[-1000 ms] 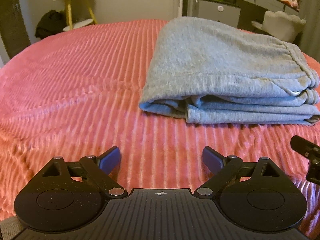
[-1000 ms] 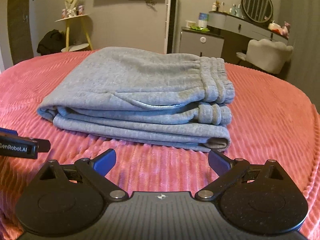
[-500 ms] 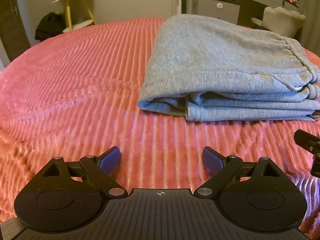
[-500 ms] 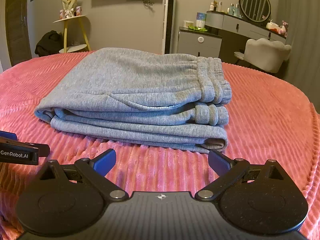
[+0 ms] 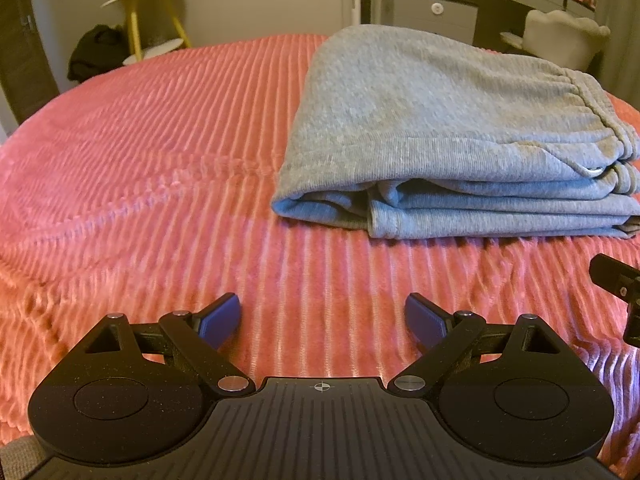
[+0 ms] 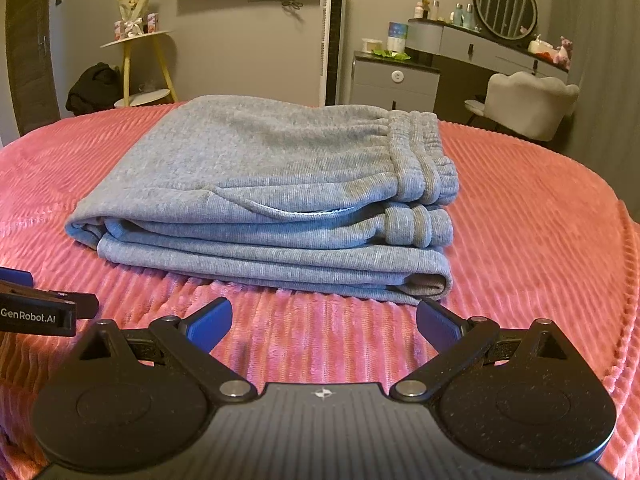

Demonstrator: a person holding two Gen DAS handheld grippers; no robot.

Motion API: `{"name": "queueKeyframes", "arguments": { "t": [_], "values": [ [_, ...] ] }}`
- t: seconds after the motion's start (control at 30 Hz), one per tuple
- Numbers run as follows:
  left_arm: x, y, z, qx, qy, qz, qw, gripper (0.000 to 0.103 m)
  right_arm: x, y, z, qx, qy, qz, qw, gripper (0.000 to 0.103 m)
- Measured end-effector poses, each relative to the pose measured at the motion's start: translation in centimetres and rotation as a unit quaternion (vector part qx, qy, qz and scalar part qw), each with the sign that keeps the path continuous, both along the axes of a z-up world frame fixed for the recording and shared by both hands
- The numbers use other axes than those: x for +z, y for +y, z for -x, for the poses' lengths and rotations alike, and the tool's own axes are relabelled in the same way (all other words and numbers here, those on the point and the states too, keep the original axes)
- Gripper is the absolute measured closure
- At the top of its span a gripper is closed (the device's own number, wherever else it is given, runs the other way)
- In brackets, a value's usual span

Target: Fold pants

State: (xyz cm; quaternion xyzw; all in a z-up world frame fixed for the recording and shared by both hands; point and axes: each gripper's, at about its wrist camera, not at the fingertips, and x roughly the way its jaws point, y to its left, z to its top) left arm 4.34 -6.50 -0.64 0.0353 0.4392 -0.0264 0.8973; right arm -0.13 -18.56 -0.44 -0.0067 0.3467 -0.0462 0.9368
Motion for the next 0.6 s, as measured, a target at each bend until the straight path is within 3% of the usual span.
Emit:
{"name": "queueKeyframes", "arguments": {
  "t": [0.6],
  "values": [
    [-0.14,-0.14,-0.11,0.001,0.002,0.001,1.0,0.009,-0.03,-0.34,-0.15,-0.001,-0.001,-0.002,1.0,0.004]
  ]
}}
